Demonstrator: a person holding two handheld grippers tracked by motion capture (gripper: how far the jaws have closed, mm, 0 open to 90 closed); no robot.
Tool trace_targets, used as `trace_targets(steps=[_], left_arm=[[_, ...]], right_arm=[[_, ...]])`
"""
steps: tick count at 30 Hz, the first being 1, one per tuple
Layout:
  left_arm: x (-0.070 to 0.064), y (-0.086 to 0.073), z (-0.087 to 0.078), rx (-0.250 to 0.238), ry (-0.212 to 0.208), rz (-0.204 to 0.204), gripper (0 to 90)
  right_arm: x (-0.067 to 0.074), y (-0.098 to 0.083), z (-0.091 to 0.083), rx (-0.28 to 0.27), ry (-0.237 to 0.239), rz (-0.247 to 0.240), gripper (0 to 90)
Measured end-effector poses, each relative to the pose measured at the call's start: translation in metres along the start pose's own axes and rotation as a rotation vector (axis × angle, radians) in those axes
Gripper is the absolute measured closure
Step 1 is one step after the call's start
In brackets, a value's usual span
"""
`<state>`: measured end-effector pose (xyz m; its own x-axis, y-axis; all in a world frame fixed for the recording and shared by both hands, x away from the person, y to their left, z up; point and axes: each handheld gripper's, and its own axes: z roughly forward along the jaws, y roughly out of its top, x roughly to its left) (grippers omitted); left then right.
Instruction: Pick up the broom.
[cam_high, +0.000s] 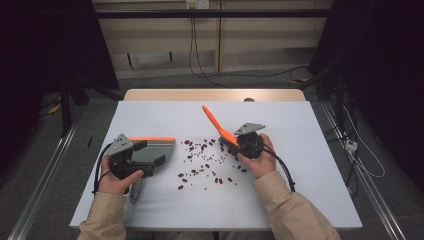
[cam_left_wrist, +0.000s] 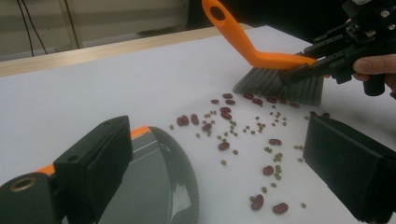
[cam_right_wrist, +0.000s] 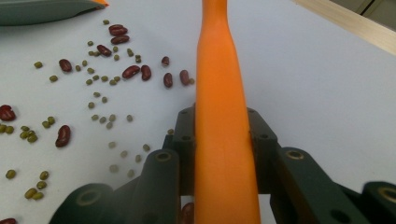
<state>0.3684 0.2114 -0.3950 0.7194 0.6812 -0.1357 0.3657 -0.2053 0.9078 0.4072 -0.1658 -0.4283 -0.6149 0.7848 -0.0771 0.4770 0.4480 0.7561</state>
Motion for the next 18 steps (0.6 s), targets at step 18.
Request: trace_targets(steps=[18], left_arm=[[0.001, -0.004, 0.001, 0.009, -0.008, -0.003, 7.5]], right_arm=[[0.024, 0.0, -0.004, -0.017, 0.072, -0.031, 71.1]])
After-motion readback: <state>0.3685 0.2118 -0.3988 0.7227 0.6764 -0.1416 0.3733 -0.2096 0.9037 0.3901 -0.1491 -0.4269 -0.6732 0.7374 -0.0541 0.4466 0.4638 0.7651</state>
